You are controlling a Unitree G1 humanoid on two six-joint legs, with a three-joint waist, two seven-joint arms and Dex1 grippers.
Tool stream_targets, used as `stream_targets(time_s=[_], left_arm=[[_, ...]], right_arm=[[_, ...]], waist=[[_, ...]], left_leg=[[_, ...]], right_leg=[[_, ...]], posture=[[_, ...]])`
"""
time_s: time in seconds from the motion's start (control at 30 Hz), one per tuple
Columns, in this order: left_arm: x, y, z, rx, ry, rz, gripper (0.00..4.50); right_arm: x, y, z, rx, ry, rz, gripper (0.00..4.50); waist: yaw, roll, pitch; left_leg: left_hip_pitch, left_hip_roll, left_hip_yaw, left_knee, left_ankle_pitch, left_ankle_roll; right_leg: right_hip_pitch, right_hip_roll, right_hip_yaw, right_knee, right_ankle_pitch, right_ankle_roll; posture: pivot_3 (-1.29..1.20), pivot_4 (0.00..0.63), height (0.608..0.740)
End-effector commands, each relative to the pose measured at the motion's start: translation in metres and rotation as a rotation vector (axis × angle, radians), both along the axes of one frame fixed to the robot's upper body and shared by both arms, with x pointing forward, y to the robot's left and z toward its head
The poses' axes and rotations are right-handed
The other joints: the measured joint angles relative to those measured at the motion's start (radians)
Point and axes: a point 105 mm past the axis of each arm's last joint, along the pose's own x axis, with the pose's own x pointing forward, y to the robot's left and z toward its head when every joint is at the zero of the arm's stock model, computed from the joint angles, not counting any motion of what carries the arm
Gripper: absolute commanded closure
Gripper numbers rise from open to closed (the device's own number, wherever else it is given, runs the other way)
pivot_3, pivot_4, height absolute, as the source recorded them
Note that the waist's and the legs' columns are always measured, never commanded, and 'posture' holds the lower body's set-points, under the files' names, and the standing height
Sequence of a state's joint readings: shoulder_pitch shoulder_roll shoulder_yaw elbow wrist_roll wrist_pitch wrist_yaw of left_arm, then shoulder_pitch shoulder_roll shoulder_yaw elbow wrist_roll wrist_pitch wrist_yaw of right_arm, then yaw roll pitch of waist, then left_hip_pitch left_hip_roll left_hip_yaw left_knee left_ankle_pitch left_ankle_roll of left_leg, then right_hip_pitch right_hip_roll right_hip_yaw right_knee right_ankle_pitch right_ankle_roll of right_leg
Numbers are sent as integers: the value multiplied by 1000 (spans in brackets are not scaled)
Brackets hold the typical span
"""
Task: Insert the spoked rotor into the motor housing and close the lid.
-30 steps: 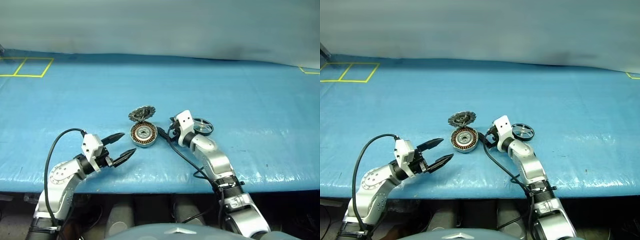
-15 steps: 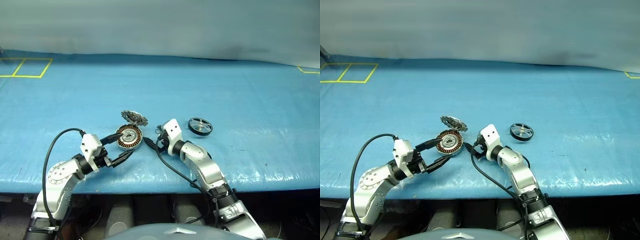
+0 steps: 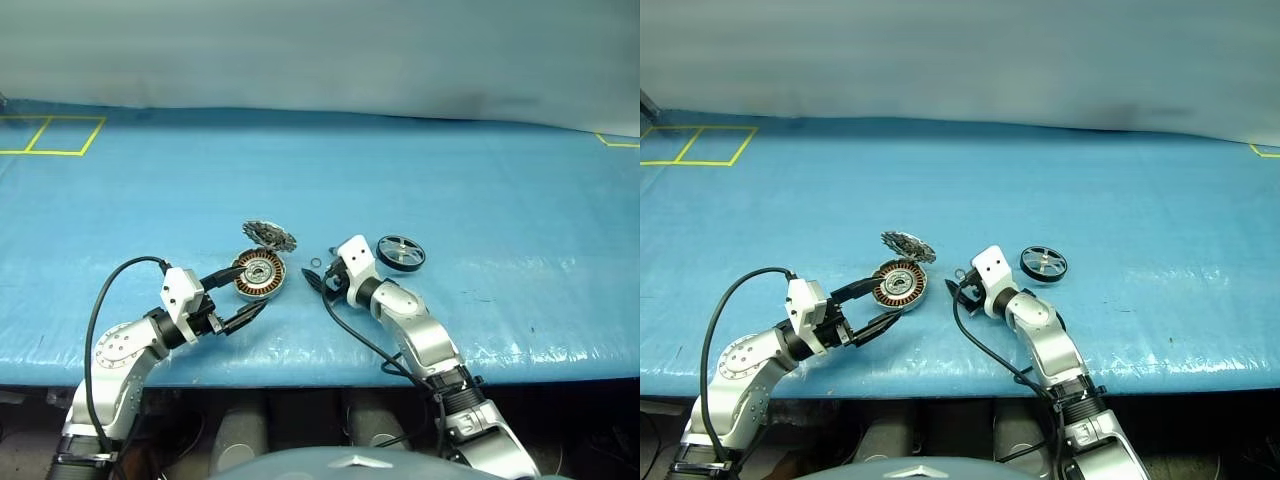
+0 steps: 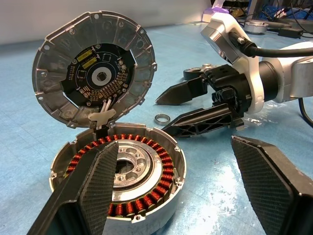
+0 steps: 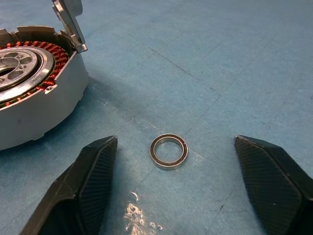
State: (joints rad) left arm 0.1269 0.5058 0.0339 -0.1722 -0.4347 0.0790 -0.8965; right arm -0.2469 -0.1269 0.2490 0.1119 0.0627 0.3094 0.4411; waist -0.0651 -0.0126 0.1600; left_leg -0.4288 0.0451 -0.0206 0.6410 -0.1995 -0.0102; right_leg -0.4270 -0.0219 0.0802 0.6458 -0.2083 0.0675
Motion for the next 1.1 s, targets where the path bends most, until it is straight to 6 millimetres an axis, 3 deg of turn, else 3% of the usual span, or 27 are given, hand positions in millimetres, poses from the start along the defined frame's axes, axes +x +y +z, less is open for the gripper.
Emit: stream_targets(time_s=[0.03, 0.27, 0.53, 0.7, 0.9, 1.1], left_arm=[[1, 3, 12, 1, -48, -1, 461], [1, 4, 12, 5, -51, 10, 461], [1, 0, 10, -13, -47, 20, 461], [0, -2, 7, -31, -33, 18, 461], [4, -1, 5, -24, -41, 40, 461], [0, 5, 5, -30, -52, 84, 461]], right_arm=[[-2, 4, 4, 12, -22, 12, 1616], [-1, 6, 2, 3, -20, 16, 3834], [-5, -7, 10, 0, -34, -2, 3836], [-32, -8, 30, 26, -24, 117, 3836], [-53, 12, 56, 28, -68, 276, 3836], [-39, 37, 63, 50, -97, 298, 3836]], waist=[[0, 0, 0], [0, 0, 0], [3, 0, 0], [7, 0, 0], [2, 0, 0], [3, -1, -1]], left_leg=[[0, 0, 0, 0, 0, 0], [0, 0, 0, 0, 0, 0], [0, 0, 0, 0, 0, 0], [-1, 0, 0, 0, 0, 0], [0, 1, 0, 2, 0, 0], [0, 0, 0, 3, 0, 0]], right_leg=[[0, 0, 0, 0, 0, 0], [0, 0, 0, 0, 0, 0], [0, 0, 0, 0, 0, 0], [0, -1, 0, 0, 0, 0], [0, 0, 0, 1, 0, 0], [0, 0, 0, 0, 0, 0]], posture=[[0, 150, 740], [0, 150, 740], [0, 150, 740], [0, 150, 740], [0, 150, 740], [0, 150, 740]])
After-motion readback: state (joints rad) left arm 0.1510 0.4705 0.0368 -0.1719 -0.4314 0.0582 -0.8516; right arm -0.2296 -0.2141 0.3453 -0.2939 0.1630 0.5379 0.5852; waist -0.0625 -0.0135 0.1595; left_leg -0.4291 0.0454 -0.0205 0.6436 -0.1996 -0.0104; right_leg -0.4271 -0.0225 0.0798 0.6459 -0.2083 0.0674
